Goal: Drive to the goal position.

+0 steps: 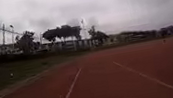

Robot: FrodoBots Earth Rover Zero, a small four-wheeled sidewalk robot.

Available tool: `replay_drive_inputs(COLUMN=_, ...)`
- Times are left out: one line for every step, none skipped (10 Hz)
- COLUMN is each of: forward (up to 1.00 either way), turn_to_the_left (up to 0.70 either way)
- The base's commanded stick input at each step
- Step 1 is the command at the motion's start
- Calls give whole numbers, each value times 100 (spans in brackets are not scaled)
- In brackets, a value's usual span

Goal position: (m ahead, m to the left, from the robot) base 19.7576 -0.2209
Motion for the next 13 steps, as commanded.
replay_drive_inputs(forward=50, turn_to_the_left=0)
replay_drive_inputs(forward=50, turn_to_the_left=0)
replay_drive_inputs(forward=50, turn_to_the_left=0)
replay_drive_inputs(forward=50, turn_to_the_left=0)
replay_drive_inputs(forward=50, turn_to_the_left=0)
replay_drive_inputs(forward=50, turn_to_the_left=0)
replay_drive_inputs(forward=50, turn_to_the_left=0)
replay_drive_inputs(forward=50, turn_to_the_left=0)
replay_drive_inputs(forward=50, turn_to_the_left=0)
replay_drive_inputs(forward=50, turn_to_the_left=0)
replay_drive_inputs(forward=50, turn_to_the_left=0)
replay_drive_inputs(forward=50, turn_to_the_left=0)
replay_drive_inputs(forward=50, turn_to_the_left=0)
